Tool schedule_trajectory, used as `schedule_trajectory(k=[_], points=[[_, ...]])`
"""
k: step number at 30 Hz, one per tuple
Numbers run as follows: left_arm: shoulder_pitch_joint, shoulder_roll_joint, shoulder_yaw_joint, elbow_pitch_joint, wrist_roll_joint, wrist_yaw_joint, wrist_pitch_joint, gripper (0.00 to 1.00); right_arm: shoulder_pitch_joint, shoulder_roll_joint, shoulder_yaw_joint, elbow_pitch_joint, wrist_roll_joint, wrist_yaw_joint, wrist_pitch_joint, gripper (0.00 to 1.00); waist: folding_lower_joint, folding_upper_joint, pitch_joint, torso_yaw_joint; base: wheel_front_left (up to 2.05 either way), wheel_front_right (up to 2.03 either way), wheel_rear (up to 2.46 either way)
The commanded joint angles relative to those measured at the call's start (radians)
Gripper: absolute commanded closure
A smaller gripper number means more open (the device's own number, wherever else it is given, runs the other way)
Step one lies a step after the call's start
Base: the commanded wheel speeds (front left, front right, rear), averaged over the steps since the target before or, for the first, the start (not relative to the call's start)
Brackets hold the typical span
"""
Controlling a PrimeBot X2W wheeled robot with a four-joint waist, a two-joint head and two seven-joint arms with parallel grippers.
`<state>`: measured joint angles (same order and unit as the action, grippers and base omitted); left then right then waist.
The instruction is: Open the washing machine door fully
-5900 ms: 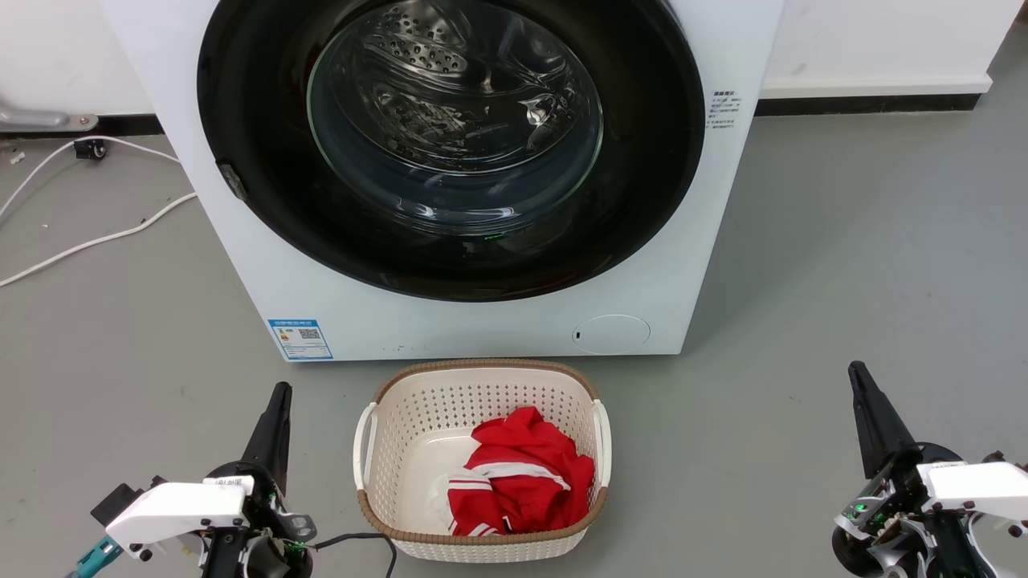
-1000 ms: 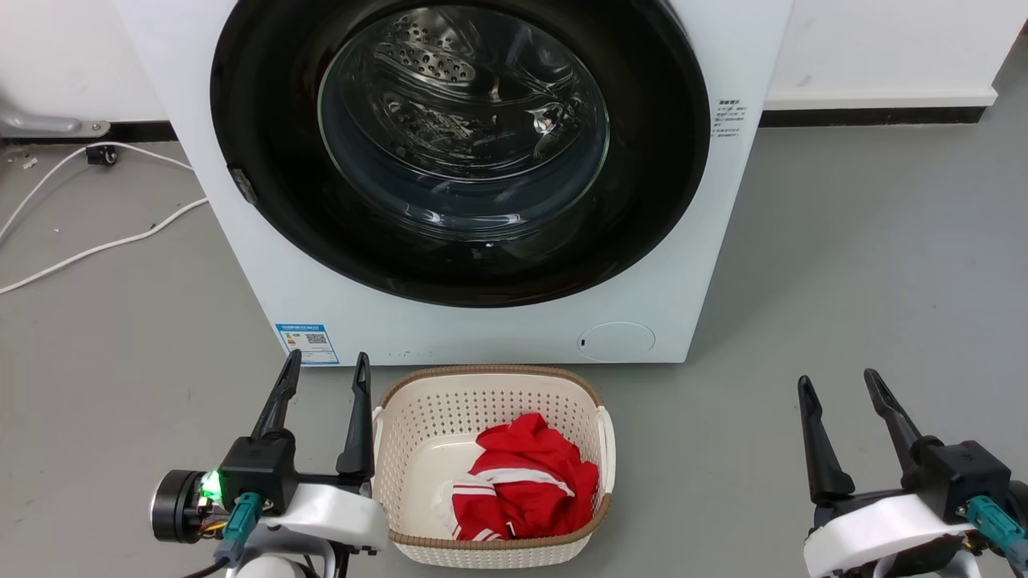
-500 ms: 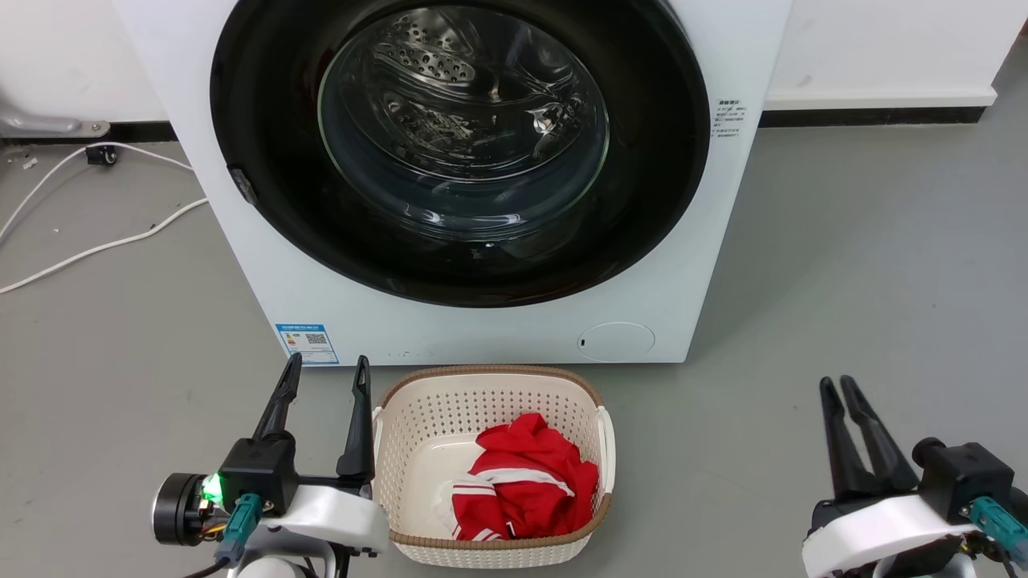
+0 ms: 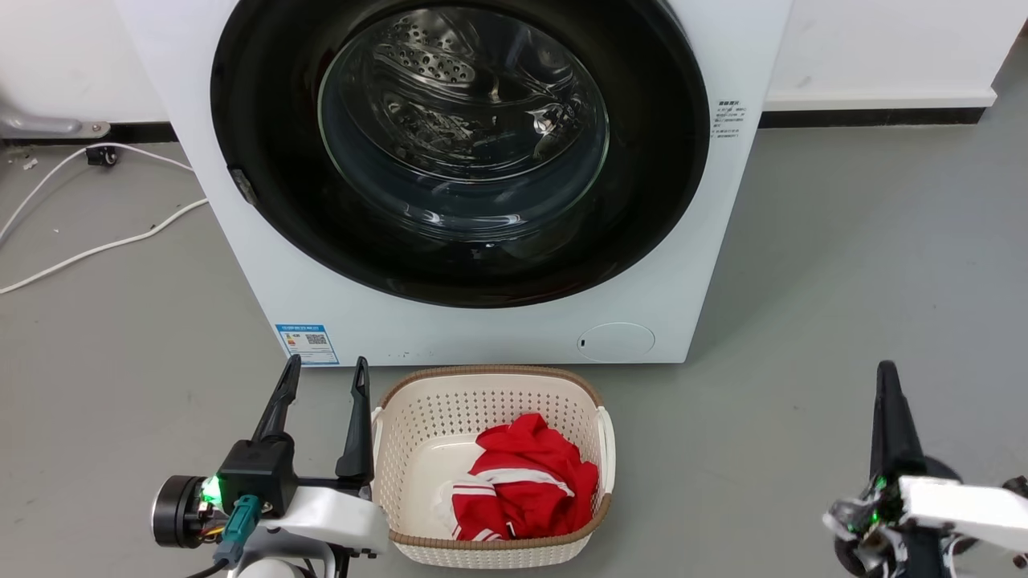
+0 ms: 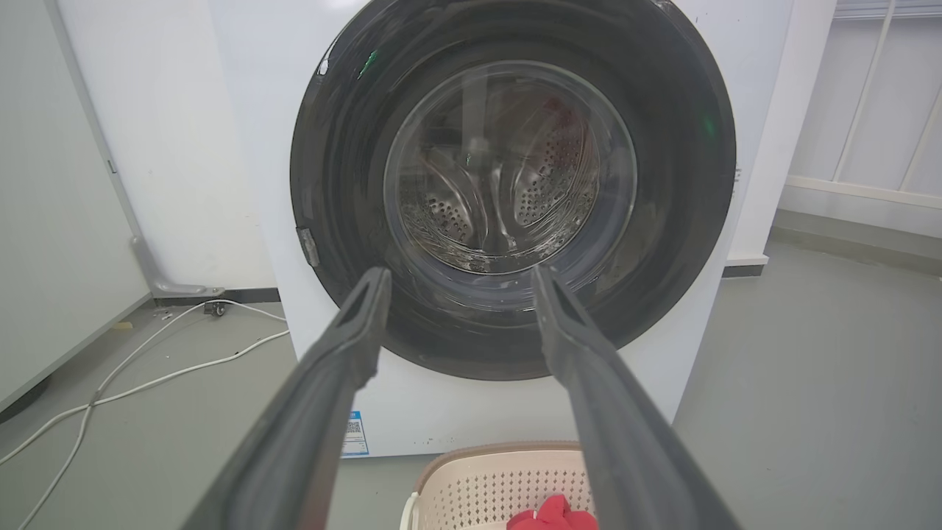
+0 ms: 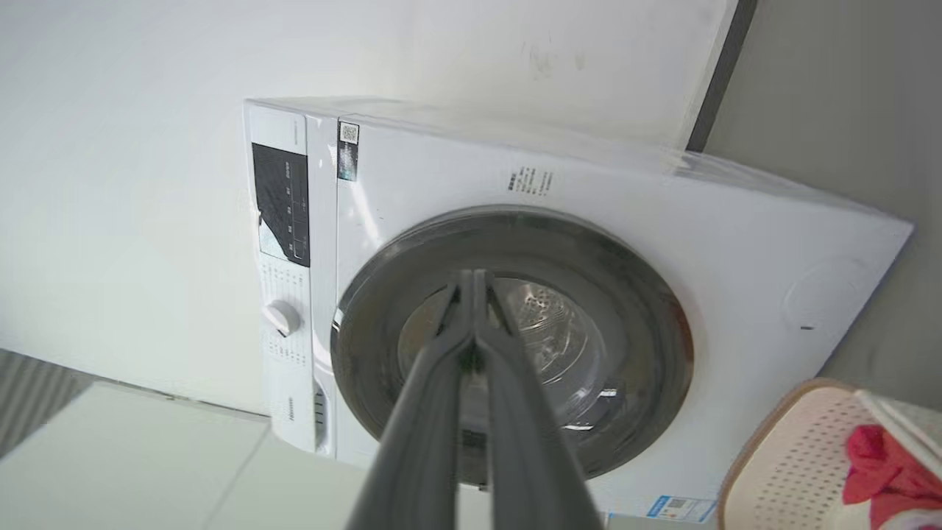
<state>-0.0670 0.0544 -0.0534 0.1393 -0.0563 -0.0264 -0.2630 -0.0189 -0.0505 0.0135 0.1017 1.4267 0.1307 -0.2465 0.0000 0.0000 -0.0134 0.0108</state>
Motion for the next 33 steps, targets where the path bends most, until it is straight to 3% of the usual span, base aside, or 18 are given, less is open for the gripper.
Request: schedule_trajectory(k=[1, 4, 10, 15, 21, 27, 33], points=[[0.006, -0.001, 0.004, -0.001, -0.001, -0.001, -0.002, 0.00, -0.019, 0.001, -0.001, -0.001, 0.051, 0.000, 0.000, 1.00, 0.0000, 0.0000, 0.002, -0.001, 0.00, 0.00, 0.00], [0.001, -0.001, 0.009, -0.005, -0.003, 0.004, -0.002, 0.00, -0.072, -0.001, -0.024, 0.005, 0.200, 0.000, 0.030, 1.00, 0.0000, 0.0000, 0.009, -0.006, 0.00, 0.00, 0.00], [-0.017, -0.002, 0.019, -0.018, -0.004, 0.008, -0.002, 0.00, -0.281, -0.116, -0.052, 0.143, 0.329, 0.000, 0.133, 1.00, 0.0000, 0.0000, 0.039, -0.013, 0.00, 0.00, 0.00], [-0.043, -0.002, 0.023, -0.031, 0.002, 0.004, -0.002, 0.00, -0.536, -0.244, 0.022, 0.347, 0.345, 0.000, 0.226, 1.00, 0.0000, 0.0000, 0.080, -0.007, 0.00, 0.00, 0.00], [-0.085, -0.003, 0.017, -0.059, 0.008, 0.001, -0.002, 0.00, -0.860, -0.326, 0.156, 0.589, 0.328, 0.000, 0.358, 1.00, 0.0000, 0.0000, 0.141, 0.012, 0.00, 0.00, 0.00], [-0.125, -0.004, 0.006, -0.097, 0.009, 0.000, -0.002, 0.00, -1.145, -0.334, 0.277, 0.801, 0.307, 0.000, 0.514, 1.00, 0.0000, 0.0000, 0.218, 0.031, 0.00, 0.00, 0.00], [-0.171, -0.004, -0.002, -0.132, 0.015, -0.006, -0.002, 0.00, -1.353, -0.299, 0.373, 0.967, 0.248, 0.000, 0.602, 1.00, 0.0000, 0.0000, 0.301, 0.054, 0.00, 0.00, 0.00]])
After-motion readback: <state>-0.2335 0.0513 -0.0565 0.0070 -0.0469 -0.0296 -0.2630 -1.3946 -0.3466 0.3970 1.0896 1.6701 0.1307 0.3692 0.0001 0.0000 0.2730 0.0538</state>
